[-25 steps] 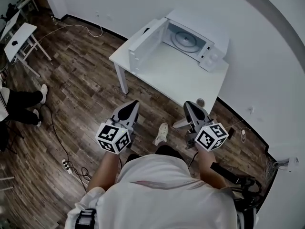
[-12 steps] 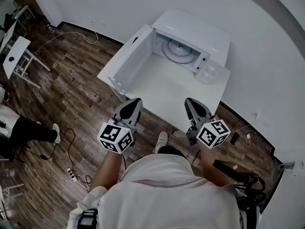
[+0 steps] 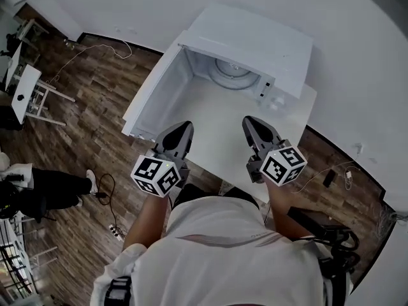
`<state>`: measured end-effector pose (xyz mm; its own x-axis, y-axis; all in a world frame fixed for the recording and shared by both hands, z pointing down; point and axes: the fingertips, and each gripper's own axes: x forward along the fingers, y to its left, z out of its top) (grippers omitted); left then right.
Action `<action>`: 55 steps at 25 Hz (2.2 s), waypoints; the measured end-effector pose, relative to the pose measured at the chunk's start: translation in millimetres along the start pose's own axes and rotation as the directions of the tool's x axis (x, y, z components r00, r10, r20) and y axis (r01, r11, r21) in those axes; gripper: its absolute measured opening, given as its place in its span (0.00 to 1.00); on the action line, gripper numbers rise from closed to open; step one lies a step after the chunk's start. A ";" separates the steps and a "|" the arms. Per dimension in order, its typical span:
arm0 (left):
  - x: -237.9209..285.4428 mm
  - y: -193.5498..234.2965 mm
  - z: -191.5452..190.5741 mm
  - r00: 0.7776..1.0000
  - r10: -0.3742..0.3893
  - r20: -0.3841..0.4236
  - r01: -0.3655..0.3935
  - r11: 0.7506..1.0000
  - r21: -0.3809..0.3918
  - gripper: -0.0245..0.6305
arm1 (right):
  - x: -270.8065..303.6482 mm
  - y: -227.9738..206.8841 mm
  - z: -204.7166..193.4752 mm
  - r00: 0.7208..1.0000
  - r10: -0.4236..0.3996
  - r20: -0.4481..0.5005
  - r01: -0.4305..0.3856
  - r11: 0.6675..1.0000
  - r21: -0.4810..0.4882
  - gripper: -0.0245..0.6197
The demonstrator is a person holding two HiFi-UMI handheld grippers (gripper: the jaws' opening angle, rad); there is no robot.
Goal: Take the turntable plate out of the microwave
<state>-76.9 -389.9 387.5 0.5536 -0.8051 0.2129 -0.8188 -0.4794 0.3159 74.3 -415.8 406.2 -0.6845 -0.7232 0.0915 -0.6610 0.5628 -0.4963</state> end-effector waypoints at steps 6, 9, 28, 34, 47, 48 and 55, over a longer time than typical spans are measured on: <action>64.5 15.5 -12.3 0.996 -0.078 -0.044 0.071 0.988 -0.135 0.05 | 18.3 -40.9 -11.8 0.997 -0.069 0.022 0.066 0.990 0.124 0.04; 94.8 27.7 -27.2 0.990 -0.124 -0.072 0.109 0.977 -0.184 0.05 | 30.2 -59.4 -22.3 0.993 -0.112 0.027 0.105 0.977 0.186 0.04; 230.8 113.6 -127.9 0.961 -0.273 -0.042 0.145 0.629 -0.764 0.16 | 125.5 -177.2 -106.2 0.957 -0.253 0.140 0.061 0.650 0.757 0.20; 252.9 128.6 -156.0 0.952 -0.303 -0.039 0.113 0.468 -0.876 0.26 | 147.5 -193.8 -129.3 0.951 -0.273 0.145 0.016 0.511 0.859 0.28; 292.9 139.6 -170.8 0.951 -0.310 -0.016 0.084 0.305 -0.949 0.27 | 171.7 -229.7 -146.1 0.934 -0.330 0.138 0.007 0.403 0.915 0.30; 292.8 140.3 -170.3 0.952 -0.307 -0.016 0.082 0.304 -0.949 0.27 | 174.0 -227.7 -145.6 0.935 -0.325 0.145 -0.002 0.402 0.916 0.30; 294.2 143.2 -170.3 0.953 -0.304 -0.001 0.088 0.280 -0.956 0.19 | 181.2 -224.9 -143.1 0.940 -0.308 0.147 -0.011 0.406 0.914 0.30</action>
<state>-5.4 -636.0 652.9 0.7761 -0.6214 0.1077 -0.0348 0.1284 0.9911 54.9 -616.1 657.9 -0.3948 -0.9120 0.1115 0.0200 -0.1298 -0.9913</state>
